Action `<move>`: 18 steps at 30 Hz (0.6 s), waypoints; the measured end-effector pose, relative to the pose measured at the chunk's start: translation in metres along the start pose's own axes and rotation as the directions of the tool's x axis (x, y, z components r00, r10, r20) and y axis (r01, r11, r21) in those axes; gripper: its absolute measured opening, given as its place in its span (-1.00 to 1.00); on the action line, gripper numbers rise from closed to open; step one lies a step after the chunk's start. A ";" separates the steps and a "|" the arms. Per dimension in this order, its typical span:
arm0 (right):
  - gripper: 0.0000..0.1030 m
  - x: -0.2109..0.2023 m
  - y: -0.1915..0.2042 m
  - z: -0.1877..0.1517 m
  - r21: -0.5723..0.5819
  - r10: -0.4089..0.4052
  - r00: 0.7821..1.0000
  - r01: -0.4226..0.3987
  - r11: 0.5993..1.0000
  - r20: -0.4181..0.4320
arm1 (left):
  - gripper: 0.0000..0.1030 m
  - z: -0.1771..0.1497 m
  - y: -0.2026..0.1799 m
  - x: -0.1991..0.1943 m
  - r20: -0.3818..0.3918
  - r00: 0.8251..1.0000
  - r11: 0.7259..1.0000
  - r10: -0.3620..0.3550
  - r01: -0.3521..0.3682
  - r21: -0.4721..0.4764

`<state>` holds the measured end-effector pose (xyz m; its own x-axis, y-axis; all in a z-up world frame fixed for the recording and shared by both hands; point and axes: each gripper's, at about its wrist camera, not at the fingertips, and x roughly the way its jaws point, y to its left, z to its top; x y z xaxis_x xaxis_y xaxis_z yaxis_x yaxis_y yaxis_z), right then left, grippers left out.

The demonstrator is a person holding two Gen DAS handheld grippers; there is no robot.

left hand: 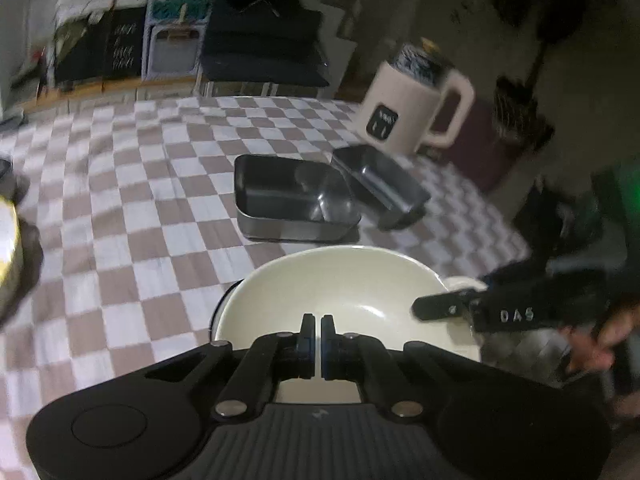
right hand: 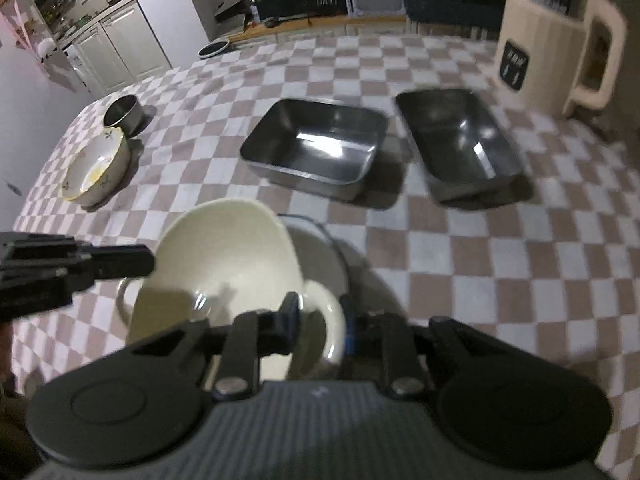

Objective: Organize plates and bowls
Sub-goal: 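Carry the cream bowl with both tools toward the stainless steel trays, then lower the cream bowl onto the navy-rimmed white plate and open both tools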

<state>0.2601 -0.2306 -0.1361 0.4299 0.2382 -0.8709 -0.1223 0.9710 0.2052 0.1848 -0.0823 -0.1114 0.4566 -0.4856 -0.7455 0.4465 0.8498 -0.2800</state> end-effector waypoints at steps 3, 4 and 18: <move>-0.41 0.009 0.004 0.000 -0.027 -0.039 0.999 0.038 0.999 -0.025 | -0.97 -0.004 0.013 0.005 -0.035 0.999 0.998 0.018 -0.020 -0.051; -0.40 0.009 0.002 0.000 -0.022 -0.032 0.999 0.031 0.999 -0.024 | -0.97 -0.004 0.018 0.005 -0.035 0.999 0.998 0.027 -0.029 -0.060; -0.38 0.015 -0.001 0.003 -0.026 -0.037 0.999 0.036 0.999 -0.036 | -0.14 -0.007 0.059 -0.001 -0.057 0.992 0.976 0.115 -0.124 -0.179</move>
<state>0.2690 -0.2284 -0.1481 0.4015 0.2017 -0.8934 -0.1302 0.9781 0.1623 0.2051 -0.0304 -0.1312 0.4608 -0.3720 -0.8058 0.2417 0.9262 -0.2894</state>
